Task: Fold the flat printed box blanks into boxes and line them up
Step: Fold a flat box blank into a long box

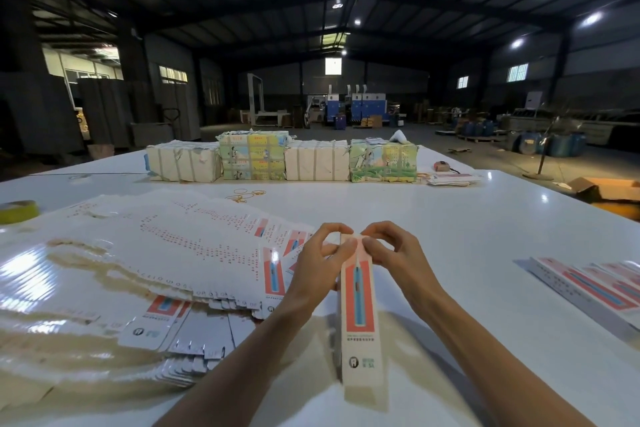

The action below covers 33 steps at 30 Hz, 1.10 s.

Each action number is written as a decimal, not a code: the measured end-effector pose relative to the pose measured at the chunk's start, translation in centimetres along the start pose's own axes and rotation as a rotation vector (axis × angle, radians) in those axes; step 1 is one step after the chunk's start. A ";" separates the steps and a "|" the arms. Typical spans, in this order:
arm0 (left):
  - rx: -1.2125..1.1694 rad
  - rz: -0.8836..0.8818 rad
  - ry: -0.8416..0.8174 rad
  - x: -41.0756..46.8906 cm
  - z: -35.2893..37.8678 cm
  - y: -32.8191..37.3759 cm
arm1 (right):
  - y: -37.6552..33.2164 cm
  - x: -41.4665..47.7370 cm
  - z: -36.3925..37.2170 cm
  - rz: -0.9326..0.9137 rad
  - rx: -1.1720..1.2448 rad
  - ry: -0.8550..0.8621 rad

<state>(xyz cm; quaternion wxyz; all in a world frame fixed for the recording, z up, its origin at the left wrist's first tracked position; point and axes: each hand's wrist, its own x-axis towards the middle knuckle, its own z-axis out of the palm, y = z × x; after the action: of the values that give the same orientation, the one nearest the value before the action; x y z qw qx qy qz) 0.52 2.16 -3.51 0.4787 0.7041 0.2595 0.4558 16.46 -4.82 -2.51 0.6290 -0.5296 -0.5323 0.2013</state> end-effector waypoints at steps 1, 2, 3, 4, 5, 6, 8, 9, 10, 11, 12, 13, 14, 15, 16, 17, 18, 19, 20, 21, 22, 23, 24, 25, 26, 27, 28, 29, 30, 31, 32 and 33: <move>-0.015 -0.001 0.005 -0.1 0.1 0.0 | 0.0 0.0 0.0 -0.003 0.011 0.008; -0.025 -0.006 0.009 -0.1 0.2 0.1 | 0.0 -0.1 -0.1 -0.006 0.023 0.019; -0.032 -0.014 0.013 -0.1 0.2 0.1 | 0.0 -0.1 0.0 -0.006 0.034 0.027; -0.042 -0.023 0.016 -0.1 0.2 0.1 | 0.0 -0.2 0.0 0.001 0.044 0.032; -0.057 -0.037 0.019 -0.1 0.1 0.1 | 0.0 -0.2 0.0 0.015 0.050 0.037; -0.077 -0.053 0.022 -0.1 0.1 0.1 | 0.0 -0.3 0.0 0.030 0.052 0.043; -0.101 -0.075 0.030 -0.1 0.1 0.2 | 0.0 -0.3 0.2 0.058 0.056 0.052; -0.113 -0.083 0.035 -0.1 0.1 0.2 | -0.1 -0.3 0.2 0.074 0.067 0.055; -0.127 -0.089 0.040 -0.1 0.1 0.2 | -0.2 -0.4 0.2 0.088 0.082 0.057; -0.137 -0.094 0.043 -0.1 0.1 0.2 | -0.2 -0.4 0.2 0.098 0.096 0.058; -0.141 -0.100 0.046 -0.1 0.1 0.2 | -0.3 -0.4 0.2 0.108 0.106 0.056; -0.142 -0.108 0.047 0.0 0.1 0.2 | -0.3 -0.5 0.2 0.120 0.112 0.053; -0.145 -0.116 0.049 0.0 0.0 0.1 | -0.4 -0.5 0.2 0.133 0.117 0.048; -0.149 -0.122 0.052 0.1 0.1 0.1 | -0.4 -0.5 0.2 0.146 0.126 0.042; -0.153 -0.129 0.056 0.1 0.1 0.0 | -0.5 -0.5 0.1 0.157 0.141 0.035; -0.161 -0.138 0.061 0.2 0.2 0.1 | -0.5 -0.5 0.0 0.167 0.159 0.029; -0.176 -0.149 0.067 0.2 0.2 0.1 | -0.6 -0.5 -0.1 0.171 0.174 0.027; -0.201 -0.160 0.071 0.3 0.2 0.1 | -0.6 -0.5 -0.1 0.172 0.182 0.028; -0.224 -0.169 0.070 0.4 0.2 0.0 | -0.6 -0.5 -0.1 0.168 0.177 0.032; -0.238 -0.174 0.069 0.4 0.1 0.0 | -0.6 -0.5 -0.1 0.161 0.157 0.036; -0.245 -0.182 0.069 0.4 0.1 -0.1 | -0.6 -0.6 0.0 0.148 0.126 0.040; -0.251 -0.196 0.066 0.5 -0.1 -0.1 | -0.5 -0.6 0.0 0.133 0.093 0.039; -0.257 -0.218 0.059 0.6 -0.2 -0.1 | -0.5 -0.6 0.0 0.117 0.067 0.035; -0.265 -0.247 0.045 0.6 -0.4 -0.2 | -0.4 -0.6 0.1 0.107 0.047 0.030; -0.278 -0.282 0.023 0.7 -0.6 -0.2 | -0.5 -0.6 0.1 0.100 0.032 0.023; -0.302 -0.327 -0.006 0.7 -0.9 -0.1 | -0.5 -0.6 0.1 0.095 0.021 0.015; -0.338 -0.379 -0.035 0.8 -1.1 -0.1 | -0.5 -0.5 0.1 0.092 0.014 0.005; -0.389 -0.434 -0.058 0.8 -1.4 -0.1 | -0.5 -0.6 0.1 0.091 0.008 -0.006; -0.441 -0.481 -0.073 0.8 -1.6 -0.1 | -0.5 -0.6 0.1 0.091 0.002 -0.020; -0.481 -0.512 -0.085 0.8 -1.8 -0.1 | -0.5 -0.5 0.1 0.091 -0.003 -0.032; -0.500 -0.529 -0.094 0.8 -2.0 -0.1 | -0.5 -0.5 0.0 0.096 -0.006 -0.042; -0.508 -0.538 -0.100 0.8 -2.1 -0.2 | -0.5 -0.6 0.0 0.101 -0.008 -0.050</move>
<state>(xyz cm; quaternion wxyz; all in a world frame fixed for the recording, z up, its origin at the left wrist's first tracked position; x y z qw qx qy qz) -0.95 3.82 -3.09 0.7528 0.4910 0.2903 0.3286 16.09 -5.47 -2.36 0.6022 -0.5532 -0.5214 0.2439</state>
